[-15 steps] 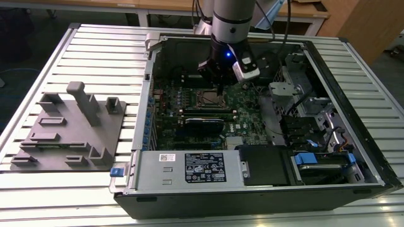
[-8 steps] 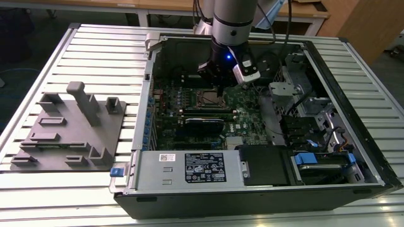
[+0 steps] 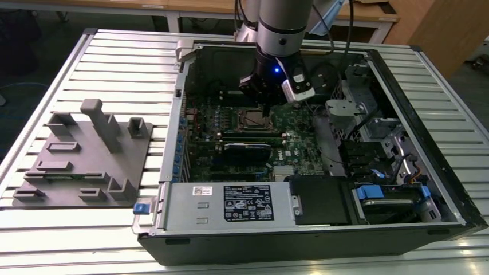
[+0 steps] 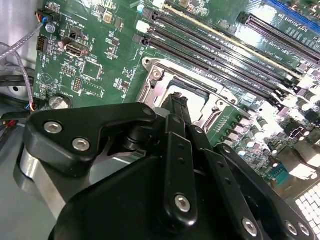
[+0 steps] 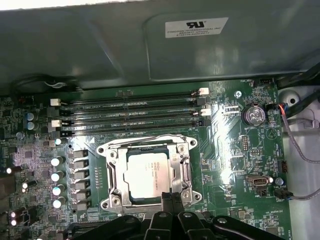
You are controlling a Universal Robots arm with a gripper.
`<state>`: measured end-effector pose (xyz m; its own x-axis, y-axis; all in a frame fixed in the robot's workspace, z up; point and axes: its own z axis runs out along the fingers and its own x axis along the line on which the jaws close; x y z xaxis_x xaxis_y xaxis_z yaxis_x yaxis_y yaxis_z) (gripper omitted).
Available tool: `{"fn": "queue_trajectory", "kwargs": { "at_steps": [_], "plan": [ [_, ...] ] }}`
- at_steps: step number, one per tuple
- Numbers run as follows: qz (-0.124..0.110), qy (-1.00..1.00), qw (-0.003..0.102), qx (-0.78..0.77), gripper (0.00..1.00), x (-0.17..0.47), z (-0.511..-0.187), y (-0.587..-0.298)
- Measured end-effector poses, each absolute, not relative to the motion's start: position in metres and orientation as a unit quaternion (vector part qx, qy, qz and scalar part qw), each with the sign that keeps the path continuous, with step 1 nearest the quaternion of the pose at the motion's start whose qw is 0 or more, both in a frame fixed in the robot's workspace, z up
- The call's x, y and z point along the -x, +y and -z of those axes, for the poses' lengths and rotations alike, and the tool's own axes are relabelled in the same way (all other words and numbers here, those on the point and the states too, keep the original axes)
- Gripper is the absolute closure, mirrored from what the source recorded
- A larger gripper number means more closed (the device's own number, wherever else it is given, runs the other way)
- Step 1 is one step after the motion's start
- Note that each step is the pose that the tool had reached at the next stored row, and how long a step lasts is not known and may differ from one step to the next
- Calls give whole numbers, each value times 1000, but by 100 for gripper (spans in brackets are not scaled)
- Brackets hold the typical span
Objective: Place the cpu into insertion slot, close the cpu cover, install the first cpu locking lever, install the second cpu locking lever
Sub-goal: 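Install the second cpu locking lever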
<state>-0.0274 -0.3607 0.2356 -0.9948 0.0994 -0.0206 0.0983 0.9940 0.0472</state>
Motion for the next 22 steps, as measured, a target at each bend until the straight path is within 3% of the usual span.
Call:
{"fn": "queue_trajectory", "kwargs": {
  "at_steps": [7,12,22],
  "plan": [
    [-24,998,11,-49,90,27,-236,-361],
    [-41,998,11,-50,90,27,-236,-362],
    [-41,998,11,-50,90,27,-236,-365]
  ]
}}
